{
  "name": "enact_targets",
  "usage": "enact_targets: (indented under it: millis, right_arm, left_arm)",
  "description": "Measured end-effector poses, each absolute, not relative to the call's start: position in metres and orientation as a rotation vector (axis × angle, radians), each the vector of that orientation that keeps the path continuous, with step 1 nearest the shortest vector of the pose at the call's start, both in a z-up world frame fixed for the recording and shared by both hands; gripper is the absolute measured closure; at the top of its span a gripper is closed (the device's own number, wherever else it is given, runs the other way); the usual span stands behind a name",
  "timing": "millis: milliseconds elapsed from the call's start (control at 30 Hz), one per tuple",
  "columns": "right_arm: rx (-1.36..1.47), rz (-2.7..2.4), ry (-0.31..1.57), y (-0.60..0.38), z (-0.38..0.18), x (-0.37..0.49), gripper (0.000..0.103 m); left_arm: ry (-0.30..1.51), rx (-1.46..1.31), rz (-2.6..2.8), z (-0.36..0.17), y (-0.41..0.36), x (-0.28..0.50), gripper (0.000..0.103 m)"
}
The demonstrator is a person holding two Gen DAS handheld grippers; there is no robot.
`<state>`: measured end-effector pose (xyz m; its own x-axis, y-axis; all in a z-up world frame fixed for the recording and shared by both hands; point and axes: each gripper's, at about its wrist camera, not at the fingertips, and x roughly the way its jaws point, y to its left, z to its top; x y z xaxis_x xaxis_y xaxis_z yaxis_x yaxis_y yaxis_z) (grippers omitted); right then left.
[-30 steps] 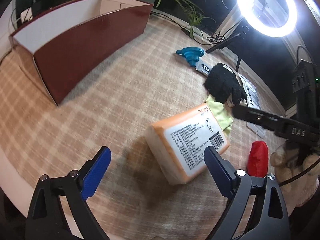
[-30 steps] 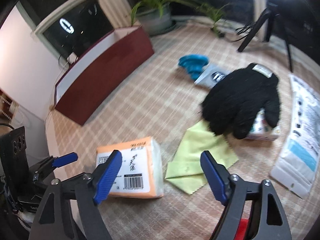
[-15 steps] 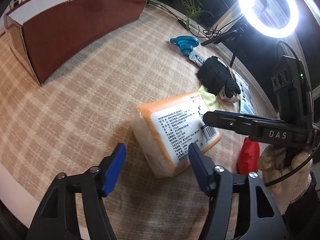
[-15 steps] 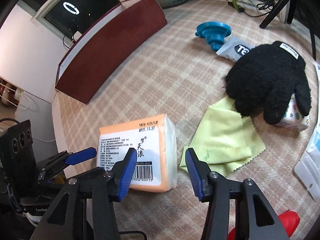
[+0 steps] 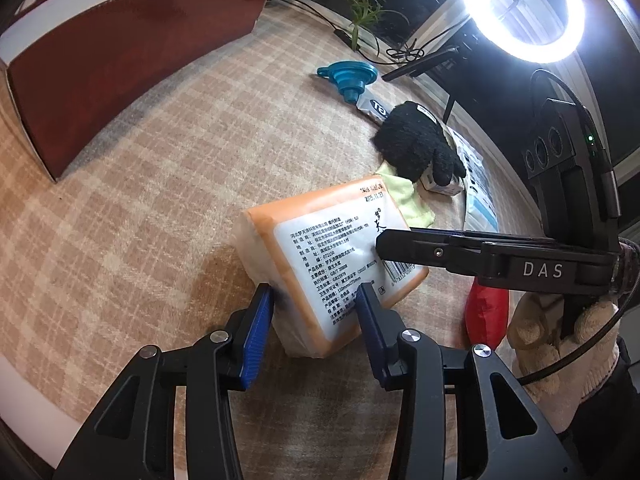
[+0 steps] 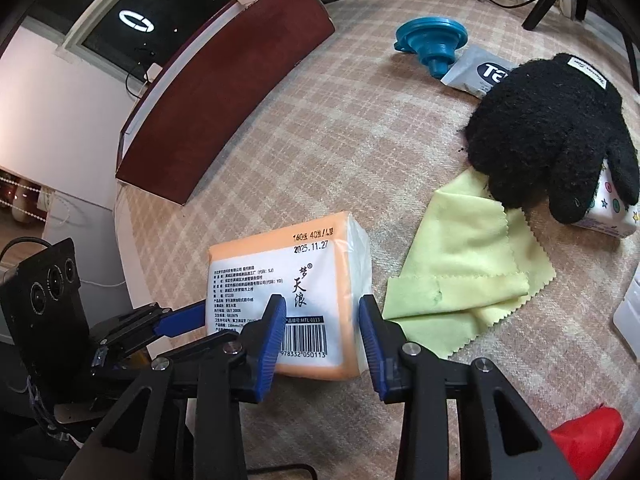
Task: Organize soft objects
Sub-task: 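Close the left gripper on the tissue pack and lift it, then carry the tissue pack with the left gripper into the cardboard box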
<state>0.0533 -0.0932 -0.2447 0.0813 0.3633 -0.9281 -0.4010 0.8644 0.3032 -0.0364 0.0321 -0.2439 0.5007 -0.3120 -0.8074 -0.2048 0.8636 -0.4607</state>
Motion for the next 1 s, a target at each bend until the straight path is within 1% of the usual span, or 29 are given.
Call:
enact_targets:
  millis: [200,400,767,1000]
  right_arm:
    - [-0.046,0.558,1.329,-0.084,-0.225,0.048,0.069]
    - [-0.047,0.565,1.262,-0.061,-0.194,0.049,0.069]
    - [-0.094,0.628,1.14,0.021,-0.138,0.076,0.069]
    - [-0.162,0.689,1.106,0.083,-0.123,0.105,0.069]
  left_arm:
    - [1.032,-0.525,-0.076,-0.229,0.037,-0.036,0.062]
    - [0.965,-0.492,-0.076,-0.2,0.057,-0.035,0.062]
    - [0.807,-0.463,-0.023,-0.14,0.128,-0.031,0.062]
    - [0.735,-0.485,0.037,-0.126,0.175,-0.024,0.062]
